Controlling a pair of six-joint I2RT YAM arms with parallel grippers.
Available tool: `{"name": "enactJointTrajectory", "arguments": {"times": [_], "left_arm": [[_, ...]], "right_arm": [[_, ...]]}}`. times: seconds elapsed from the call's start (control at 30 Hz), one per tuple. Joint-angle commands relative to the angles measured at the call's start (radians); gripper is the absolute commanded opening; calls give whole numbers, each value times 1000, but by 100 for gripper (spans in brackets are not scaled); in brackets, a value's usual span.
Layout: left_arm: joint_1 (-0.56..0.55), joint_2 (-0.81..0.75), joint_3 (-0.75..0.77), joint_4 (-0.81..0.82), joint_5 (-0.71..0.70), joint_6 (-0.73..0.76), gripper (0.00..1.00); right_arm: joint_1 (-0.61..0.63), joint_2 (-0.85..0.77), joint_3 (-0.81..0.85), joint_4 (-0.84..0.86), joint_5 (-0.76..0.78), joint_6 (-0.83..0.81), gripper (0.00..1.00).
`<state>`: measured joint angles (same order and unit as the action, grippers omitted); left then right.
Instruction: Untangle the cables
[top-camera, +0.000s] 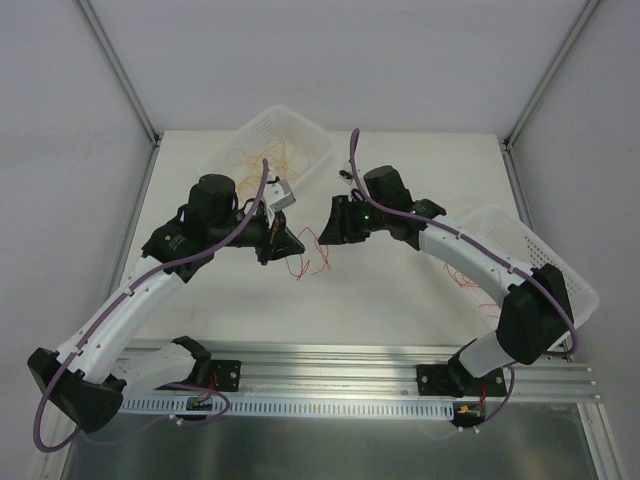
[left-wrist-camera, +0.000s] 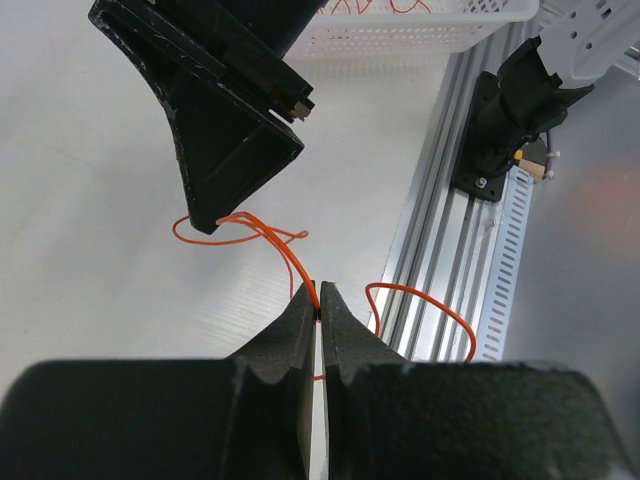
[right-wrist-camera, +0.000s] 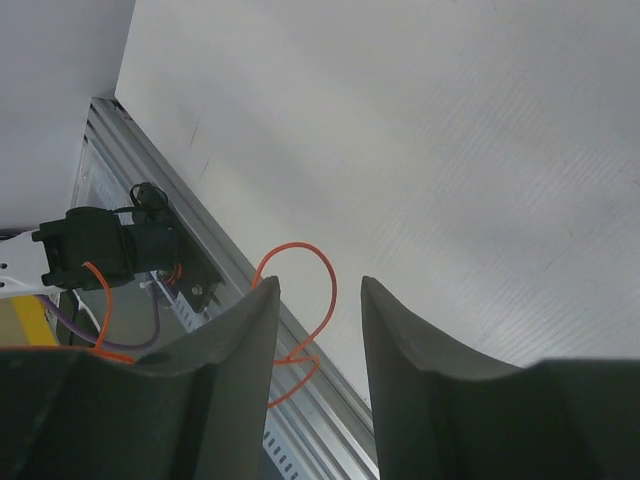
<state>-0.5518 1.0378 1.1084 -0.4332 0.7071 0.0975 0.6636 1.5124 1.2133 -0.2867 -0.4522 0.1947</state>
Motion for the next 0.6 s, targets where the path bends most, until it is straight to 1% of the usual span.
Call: {"name": "enactJointTrajectory", "arguments": {"times": [0.0, 0.4, 0.5, 0.57], "left_arm": [[-14, 4, 48, 16, 34, 21, 0], [-28, 8, 59, 14, 31, 24, 0], [-30, 2, 61, 14, 23, 21, 0], [-30, -2, 61, 14, 17, 21, 0]], "right_arm": [[1, 11, -3, 32, -42, 15, 41], [18, 46, -3, 61, -80, 29, 32], [18, 51, -3, 57, -65, 22, 22], [7, 52, -11, 37, -20, 20, 12]]}}
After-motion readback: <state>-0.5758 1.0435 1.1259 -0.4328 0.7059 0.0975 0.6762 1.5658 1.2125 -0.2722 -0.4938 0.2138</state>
